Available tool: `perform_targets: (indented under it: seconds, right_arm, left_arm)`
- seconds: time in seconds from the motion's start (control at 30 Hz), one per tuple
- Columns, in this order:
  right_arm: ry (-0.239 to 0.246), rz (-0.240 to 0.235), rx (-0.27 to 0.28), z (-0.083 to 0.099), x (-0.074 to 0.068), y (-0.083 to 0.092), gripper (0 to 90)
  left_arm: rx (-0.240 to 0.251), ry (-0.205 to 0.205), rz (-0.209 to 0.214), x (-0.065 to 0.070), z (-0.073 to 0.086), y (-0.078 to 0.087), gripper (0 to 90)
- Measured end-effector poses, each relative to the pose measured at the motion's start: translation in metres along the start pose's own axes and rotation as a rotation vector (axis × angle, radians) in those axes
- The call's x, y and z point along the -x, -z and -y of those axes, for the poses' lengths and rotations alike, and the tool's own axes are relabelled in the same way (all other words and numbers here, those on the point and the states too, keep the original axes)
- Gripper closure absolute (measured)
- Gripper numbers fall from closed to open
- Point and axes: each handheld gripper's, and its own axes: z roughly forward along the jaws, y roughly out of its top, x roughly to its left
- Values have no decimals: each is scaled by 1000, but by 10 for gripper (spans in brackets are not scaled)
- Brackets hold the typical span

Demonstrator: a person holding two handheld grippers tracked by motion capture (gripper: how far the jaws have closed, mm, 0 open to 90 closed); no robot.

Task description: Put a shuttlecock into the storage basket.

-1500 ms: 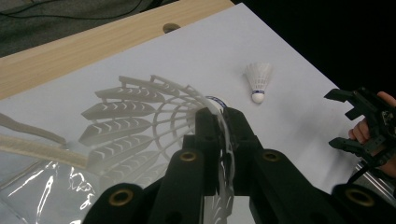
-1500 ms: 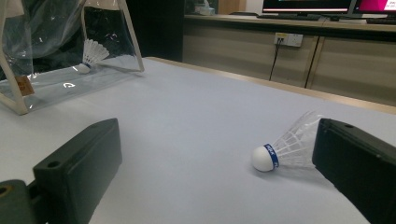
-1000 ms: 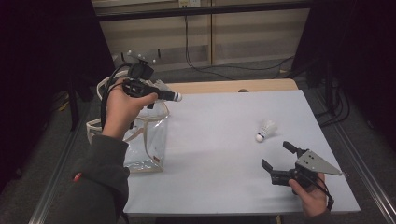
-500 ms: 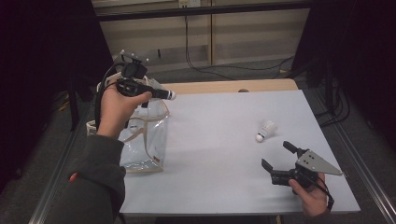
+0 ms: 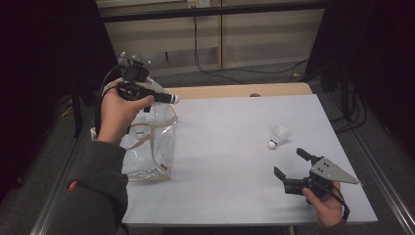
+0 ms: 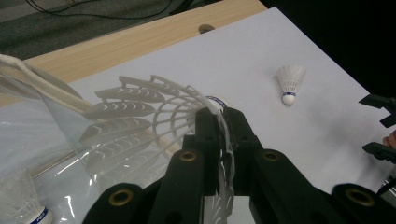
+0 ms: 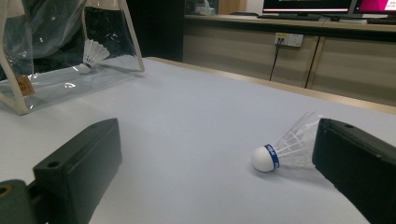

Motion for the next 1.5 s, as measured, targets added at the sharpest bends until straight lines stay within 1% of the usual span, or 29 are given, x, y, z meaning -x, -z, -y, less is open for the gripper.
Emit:
perform_targets:
  seconds: [0.3,0.43,0.57,0.73,0.8,0.83,1.0,1.5]
  right_arm:
    - [3,0,-1,0,0,0,14]
    - [4,0,0,0,0,0,14]
    - [3,1,-1,0,0,0,14]
    - [2,0,-1,0,0,0,14]
    - [4,2,-2,0,0,0,14]
    - [3,1,-1,0,0,0,13]
    - [5,1,-3,0,0,0,14]
    - [9,-2,-2,0,-1,-1,14]
  left_arm:
    - [1,6,-5,-3,0,1,858]
    - [4,18,-12,-5,1,2,858]
    - [-1,15,-21,-7,1,3,858]
    - [-1,22,-34,-9,2,4,858]
    - [2,31,-36,-10,2,4,858]
    - [-2,26,-38,-11,2,5,858]
    - [-2,28,-44,-13,2,5,858]
    - [-1,41,-57,-19,4,5,858]
